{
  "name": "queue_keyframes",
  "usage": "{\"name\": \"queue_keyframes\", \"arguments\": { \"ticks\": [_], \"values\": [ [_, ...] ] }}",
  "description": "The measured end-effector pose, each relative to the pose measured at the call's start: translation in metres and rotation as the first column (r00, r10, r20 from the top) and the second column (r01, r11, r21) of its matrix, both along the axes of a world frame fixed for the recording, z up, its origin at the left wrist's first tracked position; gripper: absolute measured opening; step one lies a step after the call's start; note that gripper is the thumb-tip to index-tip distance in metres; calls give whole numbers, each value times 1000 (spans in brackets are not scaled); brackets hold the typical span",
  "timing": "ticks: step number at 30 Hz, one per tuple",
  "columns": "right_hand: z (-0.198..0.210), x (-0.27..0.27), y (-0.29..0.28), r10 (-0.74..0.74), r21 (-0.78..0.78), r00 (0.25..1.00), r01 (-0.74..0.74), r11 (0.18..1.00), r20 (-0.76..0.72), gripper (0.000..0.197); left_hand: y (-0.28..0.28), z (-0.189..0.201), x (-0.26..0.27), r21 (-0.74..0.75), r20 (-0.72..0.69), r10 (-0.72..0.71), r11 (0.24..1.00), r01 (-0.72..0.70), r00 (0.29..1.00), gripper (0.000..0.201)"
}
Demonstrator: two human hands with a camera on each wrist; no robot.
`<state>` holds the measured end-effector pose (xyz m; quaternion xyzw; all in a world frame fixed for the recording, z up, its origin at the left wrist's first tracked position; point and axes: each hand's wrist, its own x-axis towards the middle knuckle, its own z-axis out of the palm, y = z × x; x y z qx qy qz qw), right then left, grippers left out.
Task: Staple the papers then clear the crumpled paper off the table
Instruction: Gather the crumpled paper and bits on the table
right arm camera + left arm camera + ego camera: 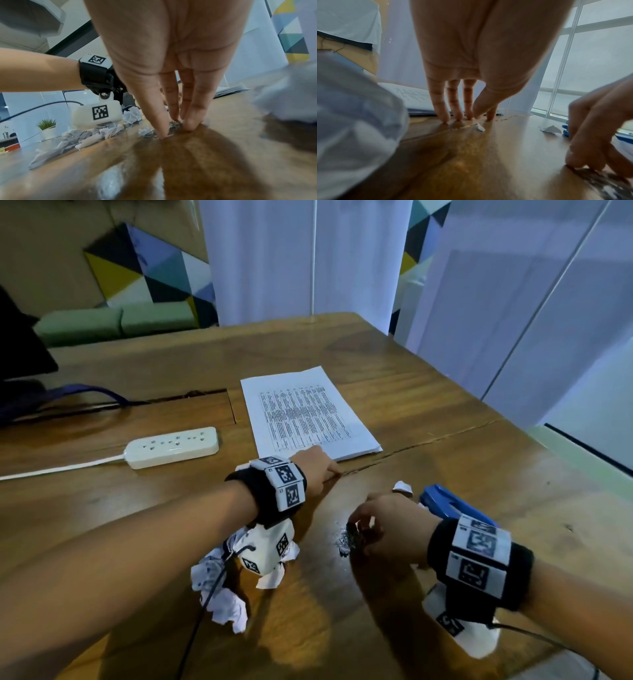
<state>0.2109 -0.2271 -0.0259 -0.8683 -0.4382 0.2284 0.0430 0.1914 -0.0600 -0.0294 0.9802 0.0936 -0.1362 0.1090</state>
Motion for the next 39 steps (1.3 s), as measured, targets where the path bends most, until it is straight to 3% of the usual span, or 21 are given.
{"name": "queue_keyframes", "arguments": {
  "ticks": [5, 12, 16, 18, 25, 29, 39],
  "values": [
    [1, -2, 5, 41, -27, 999, -41, 999, 17, 48, -3, 1, -7, 59, -43, -79, 995, 81, 996, 54],
    [0, 1, -3, 2, 8, 1000, -2, 1000, 6, 55, -17, 16, -38, -76, -17, -112, 991, 111, 994, 38],
    [-1, 5, -2, -43, 46, 998, 45, 998, -38, 45, -36, 17, -48, -97, -220, -178, 982, 160, 959, 56],
    [-4, 5, 1, -72, 80, 996, 75, 994, -49, 38, -43, 15, -45, -87, -253, -191, 981, 174, 948, 59],
    [-4, 13, -12, -108, 65, 987, 116, 991, -115, 34, -39, 4, -50, -101, -184, -72, 993, 54, 980, 36],
    [-8, 8, -3, -90, 72, 987, 100, 992, -134, 24, -39, 4, -46, -222, -170, -23, 975, -16, 985, 21],
    [10, 11, 2, -118, 44, 963, 132, 990, -243, 20, -33, 9, -45, -248, -217, 10, 967, -66, 976, 39]
  ]
}}
